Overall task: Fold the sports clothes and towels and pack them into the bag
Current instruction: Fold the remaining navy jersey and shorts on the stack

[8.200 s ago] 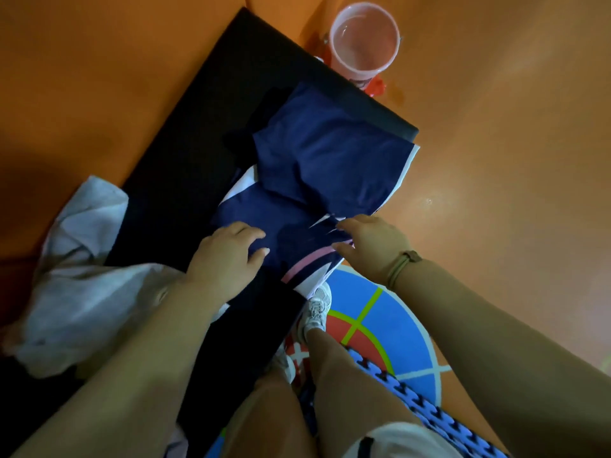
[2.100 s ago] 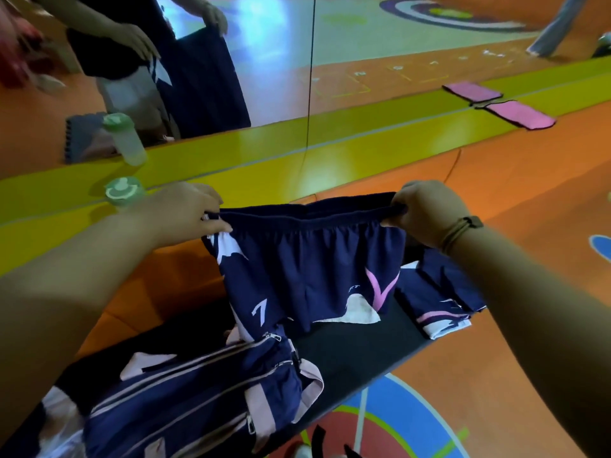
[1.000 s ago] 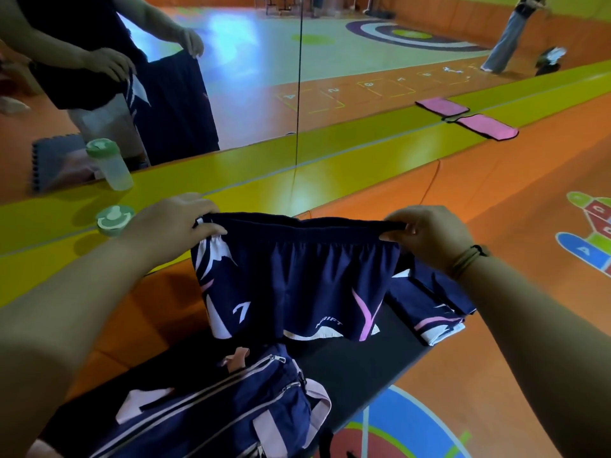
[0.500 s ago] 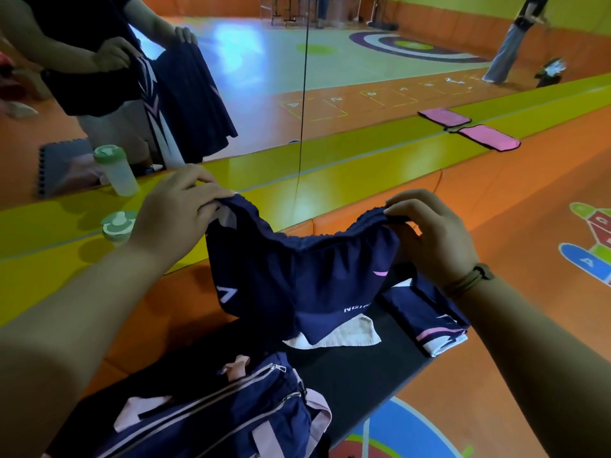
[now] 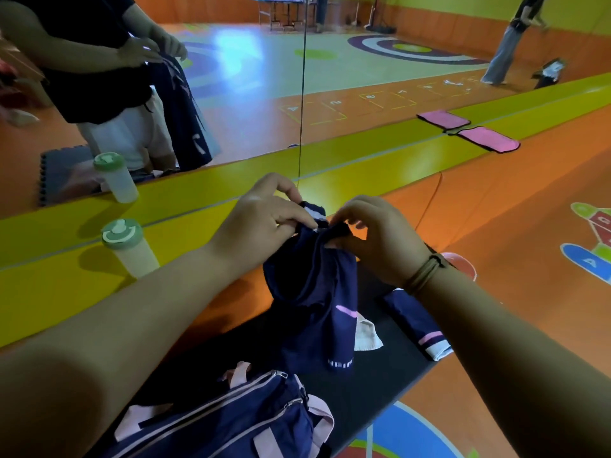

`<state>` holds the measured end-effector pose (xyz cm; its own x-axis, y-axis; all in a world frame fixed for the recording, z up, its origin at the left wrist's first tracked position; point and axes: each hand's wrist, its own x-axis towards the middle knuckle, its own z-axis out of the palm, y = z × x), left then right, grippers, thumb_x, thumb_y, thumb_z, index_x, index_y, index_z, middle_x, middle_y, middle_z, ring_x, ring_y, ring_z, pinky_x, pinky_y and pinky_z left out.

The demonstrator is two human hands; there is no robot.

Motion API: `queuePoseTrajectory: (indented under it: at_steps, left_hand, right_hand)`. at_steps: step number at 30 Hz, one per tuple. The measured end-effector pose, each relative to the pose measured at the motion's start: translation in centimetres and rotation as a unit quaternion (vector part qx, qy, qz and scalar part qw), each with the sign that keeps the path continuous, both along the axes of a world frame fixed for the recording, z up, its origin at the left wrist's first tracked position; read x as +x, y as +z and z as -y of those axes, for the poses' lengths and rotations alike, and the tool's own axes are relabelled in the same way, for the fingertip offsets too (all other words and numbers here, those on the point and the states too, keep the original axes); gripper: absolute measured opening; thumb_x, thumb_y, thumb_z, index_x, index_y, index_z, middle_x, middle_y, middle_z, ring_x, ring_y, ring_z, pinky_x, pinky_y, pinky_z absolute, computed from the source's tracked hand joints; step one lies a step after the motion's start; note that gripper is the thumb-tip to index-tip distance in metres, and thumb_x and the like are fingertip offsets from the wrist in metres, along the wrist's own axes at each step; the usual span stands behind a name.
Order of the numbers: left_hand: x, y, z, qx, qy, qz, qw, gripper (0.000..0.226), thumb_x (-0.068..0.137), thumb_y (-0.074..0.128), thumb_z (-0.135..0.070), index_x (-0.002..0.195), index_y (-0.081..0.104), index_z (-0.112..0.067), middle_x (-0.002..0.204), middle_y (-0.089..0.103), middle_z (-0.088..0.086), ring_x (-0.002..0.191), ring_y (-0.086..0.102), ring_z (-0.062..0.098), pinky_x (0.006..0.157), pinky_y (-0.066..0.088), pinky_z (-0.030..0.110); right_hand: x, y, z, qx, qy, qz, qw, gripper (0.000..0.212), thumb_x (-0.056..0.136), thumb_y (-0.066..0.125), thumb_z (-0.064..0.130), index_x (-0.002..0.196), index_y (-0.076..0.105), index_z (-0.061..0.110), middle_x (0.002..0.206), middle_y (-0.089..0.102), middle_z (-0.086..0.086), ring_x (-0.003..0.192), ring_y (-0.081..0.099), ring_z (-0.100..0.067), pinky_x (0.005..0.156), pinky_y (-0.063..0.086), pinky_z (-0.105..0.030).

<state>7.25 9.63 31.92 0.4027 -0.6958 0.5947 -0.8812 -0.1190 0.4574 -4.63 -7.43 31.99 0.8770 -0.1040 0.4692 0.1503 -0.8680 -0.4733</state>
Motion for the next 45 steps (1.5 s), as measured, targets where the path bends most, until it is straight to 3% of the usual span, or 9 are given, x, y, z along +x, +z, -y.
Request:
queuePoseTrajectory:
  at_steps: [6,11,16,20,23,30,36,41,45]
  left_hand:
    - [-1.6,0.1,0.6,-0.020,-0.040,-0.282,0.958,0.035,0.081,0.060,0.011,0.073,0.059,-0.023,0.092,0.062,-0.009,0.072,0.065,0.004,0.068,0.048,0.019]
    - [-1.5,-1.1,0.5,0.024,-0.075,-0.343,0.936,0.018,0.087,0.062,-0.001,0.080,0.052,-0.016,0.098,0.068,-0.016,0.075,0.065,0.009,0.074,0.052,0.041]
    - [-0.8,-3.7,-1.4,0.094,-0.074,-0.242,0.963,0.023,0.077,0.057,-0.055,0.090,0.063,-0.038,0.120,0.047,-0.023,0.117,0.046,0.000,0.096,0.038,0.021]
    - [-0.4,-5.5,-2.4,0.198,-0.070,-0.166,0.964,0.047,0.061,0.056,-0.081,0.098,0.058,-0.053,0.132,0.028,-0.031,0.124,0.042,0.009,0.103,0.037,0.034]
    - [-0.4,-5.6,-1.8,0.224,-0.036,-0.122,0.966,0.063,0.059,0.051,-0.085,0.102,0.059,-0.040,0.128,0.034,-0.020,0.118,0.046,0.009,0.098,0.043,0.037]
    - [-0.6,-4.0,-1.5,0.201,-0.085,-0.079,0.973,0.039,0.079,0.050,-0.057,0.078,0.062,-0.020,0.090,0.054,-0.008,0.084,0.051,0.004,0.072,0.038,0.013]
    - [-0.4,-2.7,-1.6,0.234,-0.121,-0.032,0.964,0.045,0.083,0.045,-0.052,0.076,0.059,-0.009,0.086,0.056,0.001,0.083,0.053,0.013,0.074,0.041,0.029]
    - [-0.7,-1.6,-1.8,0.273,-0.114,-0.036,0.954,0.014,0.077,0.043,-0.062,0.075,0.044,-0.047,0.096,0.057,-0.013,0.093,0.057,0.010,0.085,0.047,0.035]
    - [-1.2,-0.9,-1.6,0.280,-0.118,-0.020,0.953,0.019,0.071,0.040,-0.068,0.068,0.037,-0.049,0.088,0.051,-0.019,0.091,0.056,0.009,0.083,0.045,0.030]
  right_hand:
    - [-0.4,-1.1,0.0,0.082,0.015,-0.054,0.995,0.022,0.072,0.078,0.012,0.087,0.063,0.010,0.136,0.044,0.006,0.115,0.049,-0.006,0.096,0.041,-0.023]
    - [-0.9,-2.5,0.2,0.125,0.020,-0.058,0.990,0.021,0.070,0.078,0.008,0.081,0.061,0.012,0.106,0.067,-0.003,0.094,0.064,-0.024,0.085,0.050,-0.048]
    - [-1.8,-2.6,1.1,0.174,-0.045,-0.026,0.983,0.029,0.073,0.078,0.015,0.075,0.054,0.030,0.100,0.068,-0.002,0.087,0.065,-0.022,0.080,0.051,-0.048]
    - [-2.3,-2.5,1.6,0.236,-0.067,-0.027,0.969,0.029,0.073,0.078,0.013,0.074,0.054,0.030,0.093,0.065,0.003,0.088,0.066,-0.021,0.081,0.052,-0.045]
    - [-2.7,-2.5,1.8,0.262,-0.068,-0.028,0.962,0.025,0.073,0.078,0.015,0.074,0.056,0.027,0.095,0.066,0.004,0.091,0.065,-0.025,0.081,0.052,-0.050]
    - [-4.5,-2.7,2.5,0.230,-0.066,-0.047,0.970,0.030,0.070,0.081,0.019,0.071,0.055,0.034,0.090,0.067,-0.002,0.081,0.065,-0.023,0.076,0.055,-0.047]
    - [-5.9,-1.9,2.2,0.109,-0.021,-0.094,0.989,0.034,0.062,0.086,0.015,0.077,0.057,0.024,0.101,0.061,0.001,0.073,0.060,-0.013,0.072,0.055,-0.033]
    - [-6.8,-1.9,1.8,-0.064,0.017,-0.088,0.994,0.032,0.063,0.085,0.022,0.081,0.061,0.012,0.129,0.055,-0.003,0.088,0.063,-0.026,0.070,0.054,-0.038]
    - [-7.2,-1.7,1.7,-0.133,0.034,-0.085,0.987,0.027,0.067,0.079,0.028,0.073,0.059,0.011,0.102,0.066,-0.005,0.069,0.062,-0.028,0.056,0.053,-0.042]
